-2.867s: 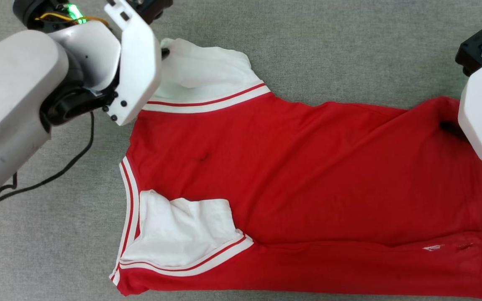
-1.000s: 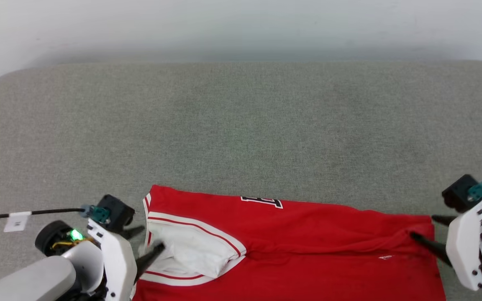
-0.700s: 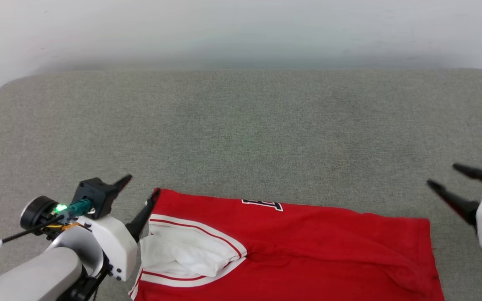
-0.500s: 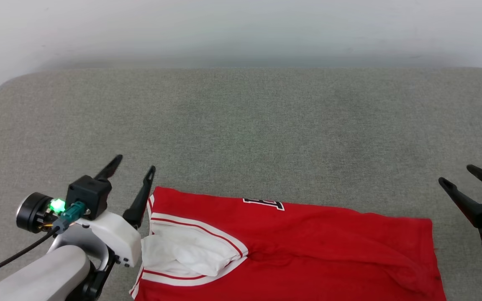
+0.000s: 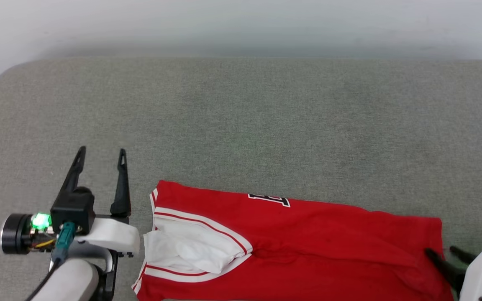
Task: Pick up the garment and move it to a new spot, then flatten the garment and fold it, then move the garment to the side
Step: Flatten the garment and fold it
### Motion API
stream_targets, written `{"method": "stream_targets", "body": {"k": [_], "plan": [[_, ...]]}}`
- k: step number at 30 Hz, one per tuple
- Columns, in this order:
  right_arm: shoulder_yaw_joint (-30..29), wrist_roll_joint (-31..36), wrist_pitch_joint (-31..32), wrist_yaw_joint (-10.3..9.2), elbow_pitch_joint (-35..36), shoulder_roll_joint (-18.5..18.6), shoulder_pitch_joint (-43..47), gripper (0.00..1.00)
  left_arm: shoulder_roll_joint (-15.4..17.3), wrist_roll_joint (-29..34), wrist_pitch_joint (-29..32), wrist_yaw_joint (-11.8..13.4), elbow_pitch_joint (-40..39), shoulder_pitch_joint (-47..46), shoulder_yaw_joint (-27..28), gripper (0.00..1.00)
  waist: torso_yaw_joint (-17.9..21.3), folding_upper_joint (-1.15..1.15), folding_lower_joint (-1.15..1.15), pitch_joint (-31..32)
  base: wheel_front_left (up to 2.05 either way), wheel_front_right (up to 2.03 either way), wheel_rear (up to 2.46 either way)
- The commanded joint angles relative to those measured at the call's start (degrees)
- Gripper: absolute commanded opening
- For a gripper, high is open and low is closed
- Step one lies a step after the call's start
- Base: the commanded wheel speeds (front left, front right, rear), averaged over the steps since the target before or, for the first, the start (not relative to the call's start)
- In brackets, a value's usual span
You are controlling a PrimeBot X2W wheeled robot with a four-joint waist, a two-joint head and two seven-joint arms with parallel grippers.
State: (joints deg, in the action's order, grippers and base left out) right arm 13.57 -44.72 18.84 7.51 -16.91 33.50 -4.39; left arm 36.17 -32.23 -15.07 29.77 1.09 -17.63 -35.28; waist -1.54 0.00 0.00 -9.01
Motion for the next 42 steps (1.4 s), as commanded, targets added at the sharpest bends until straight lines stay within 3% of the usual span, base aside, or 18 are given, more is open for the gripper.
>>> {"method": "stream_targets", "body": {"k": [1, 3, 7, 14, 15, 16, 17, 18, 25, 35, 42], "plan": [[0.1, -0.8, 0.6, -0.05, -0.4, -0.9, 1.1, 1.00, -1.3, 1.7, -0.1, -0.4, 0.2, 1.5, 2.0, 1.00, -0.1, 0.00, 0.00, -0.2, 0.00, 0.00, 0.00], [0.5, -1.1, 1.1, -0.05, -0.7, -1.4, 1.6, 1.00, -2.4, 3.0, -0.1, -0.7, 0.5, 2.6, 3.5, 1.00, -0.2, 0.00, 0.00, -0.2, 0.00, 0.00, 0.00], [3.9, -3.9, 3.5, -0.02, -0.8, -4.4, 4.5, 1.00, -7.6, 8.7, -0.1, -2.4, 0.7, 7.2, 10.5, 1.00, -0.6, 0.00, 0.00, -0.4, 0.00, 0.00, 0.00], [7.4, -3.9, 3.9, 0.11, -1.1, -5.8, 4.6, 1.00, -13.4, 15.2, -0.1, -5.0, -0.9, 12.3, 17.4, 1.00, -0.8, 0.00, 0.00, -0.5, 0.00, 0.00, 0.00], [8.0, -3.8, 4.0, 0.21, -1.3, -5.6, 3.8, 0.55, -15.1, 17.2, -0.1, -5.8, -1.1, 13.5, 19.3, 1.00, -0.8, 0.00, 0.00, -0.5, 0.00, 0.00, 0.00], [8.0, -3.8, 4.0, 0.21, -1.3, -5.6, 3.8, 0.55, -15.1, 17.2, -0.1, -5.8, -1.1, 13.5, 19.3, 1.00, -0.8, 0.00, 0.00, -0.5, 0.00, 0.00, 0.00], [8.0, -3.5, 3.6, 0.26, -1.4, -5.4, 3.3, 0.14, -16.0, 18.3, -0.1, -6.1, -1.2, 14.1, 20.1, 1.00, -0.8, 0.00, 0.00, -0.4, 0.00, 0.00, 0.00], [8.1, -3.4, 3.5, 0.26, -1.4, -5.1, 2.8, 0.00, -16.8, 19.3, -0.1, -6.5, -1.2, 14.6, 20.8, 1.00, -0.8, 0.00, 0.00, -0.3, 0.00, 0.00, 0.00], [5.6, -2.2, 2.8, -0.09, -1.5, -0.4, -0.7, 0.00, -21.1, 24.9, -0.1, -8.6, -1.3, 18.1, 24.4, 1.00, -0.6, 0.00, 0.00, 0.8, 0.00, 0.00, 0.00], [0.9, -1.2, 5.3, -0.07, -4.7, 7.4, -2.5, 0.00, -23.6, 29.4, -0.1, -12.6, -1.2, 21.2, 24.4, 1.00, -0.5, 0.00, 0.00, 2.9, 0.00, 0.00, 0.00], [0.9, -4.3, 10.2, -0.06, -5.4, 8.8, -2.5, 0.00, -24.9, 30.4, -0.1, -13.5, -0.8, 22.2, 25.0, 1.00, -0.7, 0.00, 0.00, 3.9, 0.00, 0.00, 0.00]]}}
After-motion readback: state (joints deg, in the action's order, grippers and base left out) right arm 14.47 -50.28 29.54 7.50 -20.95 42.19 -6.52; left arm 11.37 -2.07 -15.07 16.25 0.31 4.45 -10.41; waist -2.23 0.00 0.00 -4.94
